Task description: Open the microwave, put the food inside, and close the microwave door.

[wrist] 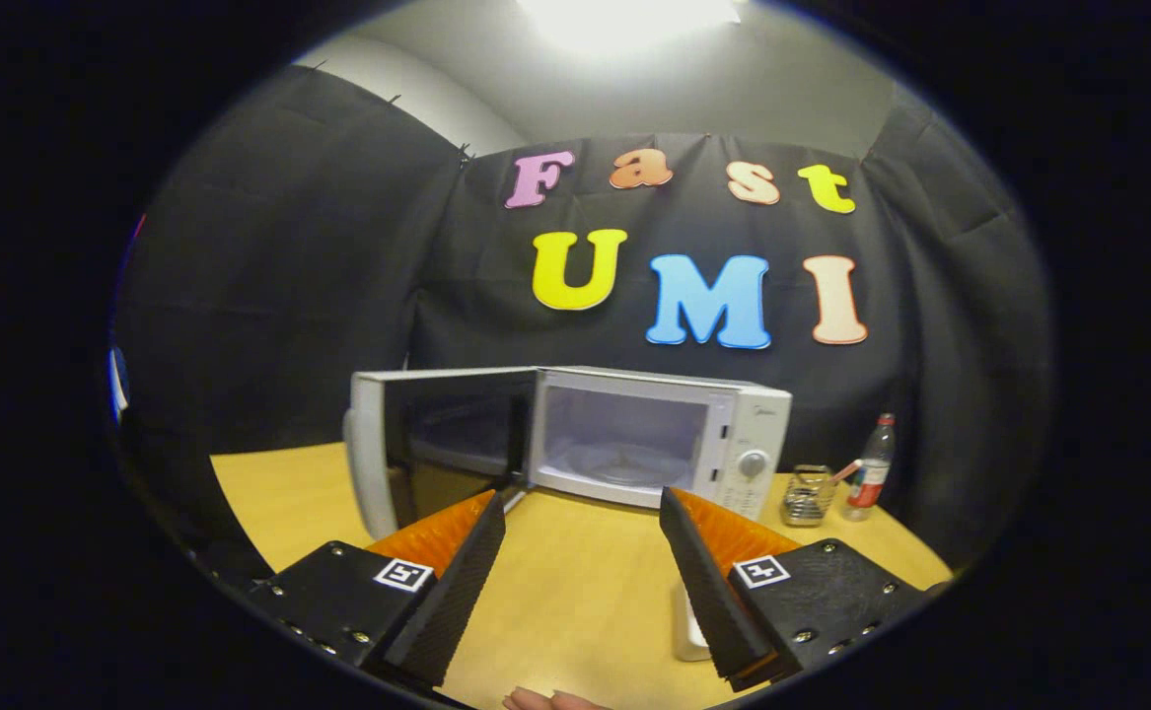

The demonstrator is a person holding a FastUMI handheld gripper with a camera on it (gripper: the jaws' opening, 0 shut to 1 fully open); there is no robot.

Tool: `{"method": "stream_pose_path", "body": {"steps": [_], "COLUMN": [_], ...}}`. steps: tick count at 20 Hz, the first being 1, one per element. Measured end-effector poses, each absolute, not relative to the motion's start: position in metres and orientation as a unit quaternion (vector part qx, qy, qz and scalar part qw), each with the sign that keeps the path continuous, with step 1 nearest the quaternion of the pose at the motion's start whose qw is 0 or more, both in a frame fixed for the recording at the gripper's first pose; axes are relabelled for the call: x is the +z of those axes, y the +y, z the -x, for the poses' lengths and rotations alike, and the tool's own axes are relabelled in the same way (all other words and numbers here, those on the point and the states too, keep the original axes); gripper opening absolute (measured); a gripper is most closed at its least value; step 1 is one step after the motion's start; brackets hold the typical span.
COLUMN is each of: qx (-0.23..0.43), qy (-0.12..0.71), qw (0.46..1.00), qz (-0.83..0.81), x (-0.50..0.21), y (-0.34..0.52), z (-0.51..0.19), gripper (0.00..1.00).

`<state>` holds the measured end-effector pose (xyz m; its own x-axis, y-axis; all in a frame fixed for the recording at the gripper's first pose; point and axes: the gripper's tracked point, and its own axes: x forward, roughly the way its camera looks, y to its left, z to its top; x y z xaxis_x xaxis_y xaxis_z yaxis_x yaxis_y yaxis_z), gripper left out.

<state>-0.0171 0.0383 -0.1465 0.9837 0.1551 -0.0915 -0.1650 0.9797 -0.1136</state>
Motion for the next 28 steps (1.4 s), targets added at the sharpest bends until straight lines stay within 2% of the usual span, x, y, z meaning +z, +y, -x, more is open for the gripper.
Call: {"method": "stream_pose_path", "body": {"steps": [2,6,16,17,19,21,22,24,26,27,28], "qx": [0.039,-0.003,0.061,0.07,0.089,0.128,0.132,0.141,0.148,0.136,0.128], "qy": [0.057,0.107,0.182,0.186,0.197,0.209,0.203,0.203,0.193,0.194,0.184], "qw": [0.996,0.994,0.977,0.974,0.967,0.954,0.955,0.944,0.941,0.942,0.948], "qz": [0.055,0.001,-0.094,-0.105,-0.134,-0.17,-0.173,-0.219,-0.233,-0.24,-0.226], "x": [-0.161,-0.195,-0.254,-0.257,-0.264,-0.267,-0.266,-0.264,-0.256,-0.252,-0.244], "y": [-0.02,-0.093,-0.099,-0.097,-0.087,-0.07,-0.069,-0.069,-0.063,-0.067,-0.069], "z": [0.009,-0.019,-0.069,-0.069,-0.074,-0.07,-0.074,-0.074,-0.074,-0.071,-0.072], "gripper": [0.95,0.95,0.96,0.93,0.7,0.62,0.62,0.25,0.25,0.09,0.08]}}
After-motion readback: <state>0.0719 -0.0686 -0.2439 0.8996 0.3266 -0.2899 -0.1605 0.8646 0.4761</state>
